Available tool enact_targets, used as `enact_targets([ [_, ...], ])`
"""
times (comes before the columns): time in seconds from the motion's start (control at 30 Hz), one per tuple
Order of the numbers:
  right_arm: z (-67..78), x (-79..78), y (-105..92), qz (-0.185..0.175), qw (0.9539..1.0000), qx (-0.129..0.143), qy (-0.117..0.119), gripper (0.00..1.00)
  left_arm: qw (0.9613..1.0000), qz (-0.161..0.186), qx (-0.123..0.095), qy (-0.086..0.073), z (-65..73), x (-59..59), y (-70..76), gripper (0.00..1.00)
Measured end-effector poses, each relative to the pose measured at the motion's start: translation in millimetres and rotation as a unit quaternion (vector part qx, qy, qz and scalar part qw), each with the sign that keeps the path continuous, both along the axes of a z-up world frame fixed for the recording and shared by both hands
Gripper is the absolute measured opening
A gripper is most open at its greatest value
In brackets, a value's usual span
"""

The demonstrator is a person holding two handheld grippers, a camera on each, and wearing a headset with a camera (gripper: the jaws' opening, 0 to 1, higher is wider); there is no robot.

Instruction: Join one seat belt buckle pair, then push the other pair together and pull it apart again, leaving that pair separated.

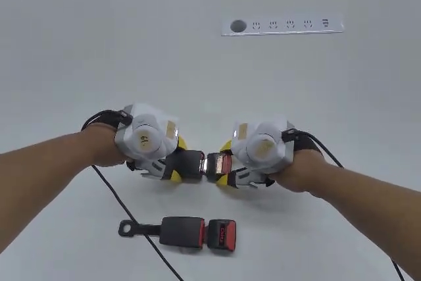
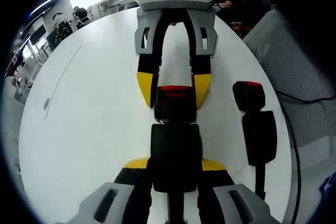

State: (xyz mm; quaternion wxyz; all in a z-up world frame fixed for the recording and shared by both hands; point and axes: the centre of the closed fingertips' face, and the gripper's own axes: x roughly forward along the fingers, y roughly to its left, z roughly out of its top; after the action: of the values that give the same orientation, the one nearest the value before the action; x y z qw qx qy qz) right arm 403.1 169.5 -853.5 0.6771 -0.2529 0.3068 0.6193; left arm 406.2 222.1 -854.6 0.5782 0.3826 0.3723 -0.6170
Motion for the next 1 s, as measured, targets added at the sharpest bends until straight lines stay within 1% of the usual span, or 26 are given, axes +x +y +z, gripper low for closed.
enact_targets([
  [0.13, -0.2, 0.2, 0.5, 0.002, 1.0, -0.007, -0.001, 0.34, 1.0, 0.0, -0.001, 0.0, 0.3, 0.2, 0.5, 0.34],
  [0.33, -0.4, -0.4, 0.6, 0.003, 0.9999, -0.01, -0.002, 0.34, 1.0, 0.0, -0.001, 0.0, 0.4, 0.3, 0.2, 0.34],
  [0.43, -0.6, -0.3, 0.7, 0.004, 0.9999, -0.012, -0.003, 0.34, 1.0, 0.001, -0.005, 0.001, 0.5, 0.5, 0.5, 0.34],
  [0.73, 0.0, 0.1, 1.1, 0.005, 0.9999, -0.008, -0.003, 0.34, 0.9999, 0.006, -0.01, 0.003, 0.5, 0.8, 0.4, 0.34],
  [1.0, 0.1, -0.1, 1.0, 0.003, 1.0, -0.005, -0.004, 0.34, 0.9999, 0.006, -0.009, 0.003, 0.7, 0.8, 0.6, 0.34],
])
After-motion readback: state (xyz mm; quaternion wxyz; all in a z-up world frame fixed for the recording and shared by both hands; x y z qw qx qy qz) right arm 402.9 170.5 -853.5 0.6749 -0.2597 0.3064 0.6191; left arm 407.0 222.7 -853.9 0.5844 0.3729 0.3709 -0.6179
